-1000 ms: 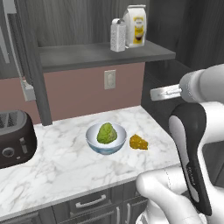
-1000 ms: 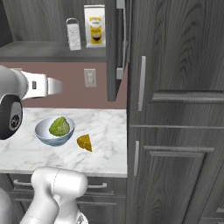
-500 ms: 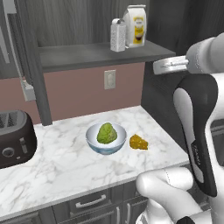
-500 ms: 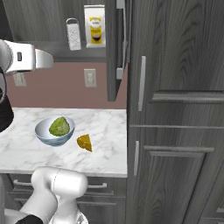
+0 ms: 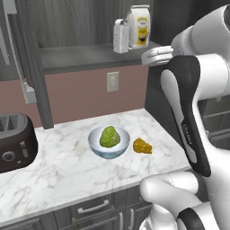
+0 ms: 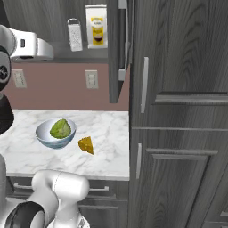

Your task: Pick the cheese from the fridge and the cheese grater from the cabinet and place them next to the salad bowl.

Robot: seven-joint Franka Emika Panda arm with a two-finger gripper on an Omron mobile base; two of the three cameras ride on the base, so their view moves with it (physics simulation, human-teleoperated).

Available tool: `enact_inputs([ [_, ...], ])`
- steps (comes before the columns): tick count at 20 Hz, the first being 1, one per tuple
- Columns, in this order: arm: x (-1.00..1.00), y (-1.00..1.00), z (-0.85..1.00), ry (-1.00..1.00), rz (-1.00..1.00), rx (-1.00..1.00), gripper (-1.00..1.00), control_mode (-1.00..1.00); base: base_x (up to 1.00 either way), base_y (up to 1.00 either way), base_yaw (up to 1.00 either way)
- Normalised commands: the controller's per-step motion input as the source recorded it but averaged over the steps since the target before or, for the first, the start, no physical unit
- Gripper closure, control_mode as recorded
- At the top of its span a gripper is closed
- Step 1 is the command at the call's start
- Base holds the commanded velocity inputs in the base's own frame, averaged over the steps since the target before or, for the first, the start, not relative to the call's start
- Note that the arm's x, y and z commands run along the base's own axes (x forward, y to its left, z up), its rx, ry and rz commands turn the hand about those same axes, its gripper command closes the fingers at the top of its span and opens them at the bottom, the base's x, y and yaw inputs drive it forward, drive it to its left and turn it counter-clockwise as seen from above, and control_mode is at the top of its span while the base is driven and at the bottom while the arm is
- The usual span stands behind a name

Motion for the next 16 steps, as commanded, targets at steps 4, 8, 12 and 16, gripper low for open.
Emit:
enact_inputs([
  [4, 0.52, 0.23, 0.00, -0.01, -0.07, 0.01, -1.00, -1.00, 0.00, 0.00, 0.00],
  [8, 0.38, -0.01, -0.05, -0.07, -0.10, 0.04, -1.00, -1.00, 0.00, 0.00, 0.00],
  [12, 0.61, -0.12, 0.00, -0.04, -0.06, 0.06, -1.00, -1.00, 0.00, 0.00, 0.00],
  [16, 0.58, -0.14, 0.00, 0.00, 0.00, 0.08, -1.00, -1.00, 0.00, 0.00, 0.00],
])
